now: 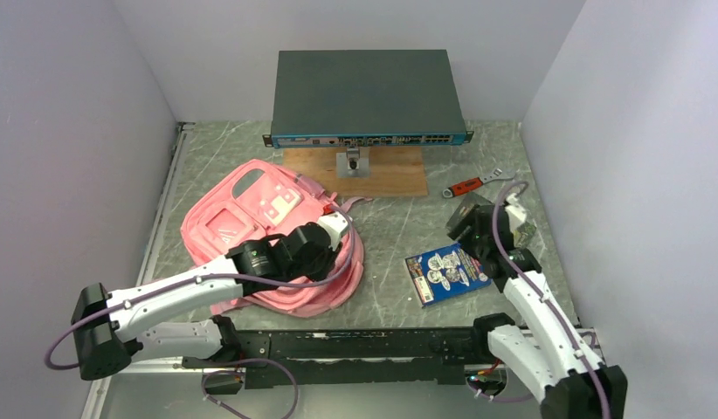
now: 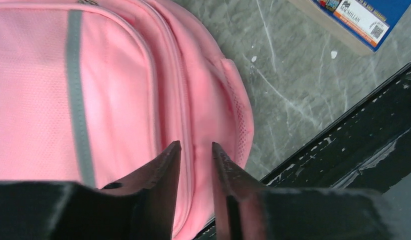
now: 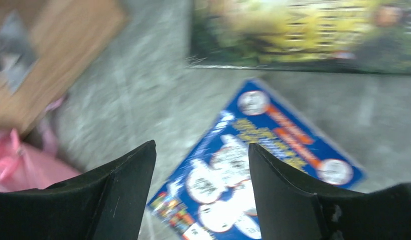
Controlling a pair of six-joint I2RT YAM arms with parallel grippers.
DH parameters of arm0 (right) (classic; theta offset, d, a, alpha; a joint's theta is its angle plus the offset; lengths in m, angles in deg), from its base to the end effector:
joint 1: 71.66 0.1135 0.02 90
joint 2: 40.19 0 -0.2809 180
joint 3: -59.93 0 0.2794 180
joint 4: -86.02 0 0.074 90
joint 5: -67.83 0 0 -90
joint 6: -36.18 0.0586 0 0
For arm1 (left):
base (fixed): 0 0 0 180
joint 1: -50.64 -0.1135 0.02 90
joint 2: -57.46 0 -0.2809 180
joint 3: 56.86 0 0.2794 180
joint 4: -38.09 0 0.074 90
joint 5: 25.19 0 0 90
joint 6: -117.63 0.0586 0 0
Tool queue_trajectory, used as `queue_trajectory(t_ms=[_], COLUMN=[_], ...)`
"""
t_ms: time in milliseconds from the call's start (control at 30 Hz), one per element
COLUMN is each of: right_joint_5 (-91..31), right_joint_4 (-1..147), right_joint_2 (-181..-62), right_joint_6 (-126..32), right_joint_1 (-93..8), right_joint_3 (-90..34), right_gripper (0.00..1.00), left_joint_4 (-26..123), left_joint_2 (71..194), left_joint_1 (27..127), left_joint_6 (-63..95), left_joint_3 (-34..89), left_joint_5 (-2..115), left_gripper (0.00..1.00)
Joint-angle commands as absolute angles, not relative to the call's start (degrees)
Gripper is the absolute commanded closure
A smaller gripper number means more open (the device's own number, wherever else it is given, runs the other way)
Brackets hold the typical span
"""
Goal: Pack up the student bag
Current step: Place the book in the student bag, then pick up the book from the center of the board.
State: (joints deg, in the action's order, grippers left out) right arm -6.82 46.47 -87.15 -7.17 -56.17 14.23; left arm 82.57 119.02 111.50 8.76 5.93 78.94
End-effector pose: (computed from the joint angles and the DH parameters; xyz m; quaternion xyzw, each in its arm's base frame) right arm 0.2030 0.0402 0.2274 0.2956 0.8531 0.1089 0.4160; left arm 0.1395 -0.2209 0.2769 0.2808 0.8680 -0.1657 0.3746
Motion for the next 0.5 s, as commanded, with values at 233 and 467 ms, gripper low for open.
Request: queue_trajectory(t_ms=[233, 467], right_joint_5=[-7.5, -12.5], right_joint_4=[37.2, 43.8], right_joint_2=[-99.6, -100.7], right_joint_6=[-7.5, -10.8], right_joint_1=[-78.5, -84.1], right_joint_3=[13.8, 17.2], right_gripper=[0.29, 0.34], left_joint_4=[79.6, 58.5], left_joint_2=[126.1, 137.0], left_joint_1=[114.7, 115.0], left_joint_6=[1.5, -15.0], left_joint_3=[17.2, 15.5], left_joint_5=[77.0, 58.6], left_gripper=[0.04, 0.05])
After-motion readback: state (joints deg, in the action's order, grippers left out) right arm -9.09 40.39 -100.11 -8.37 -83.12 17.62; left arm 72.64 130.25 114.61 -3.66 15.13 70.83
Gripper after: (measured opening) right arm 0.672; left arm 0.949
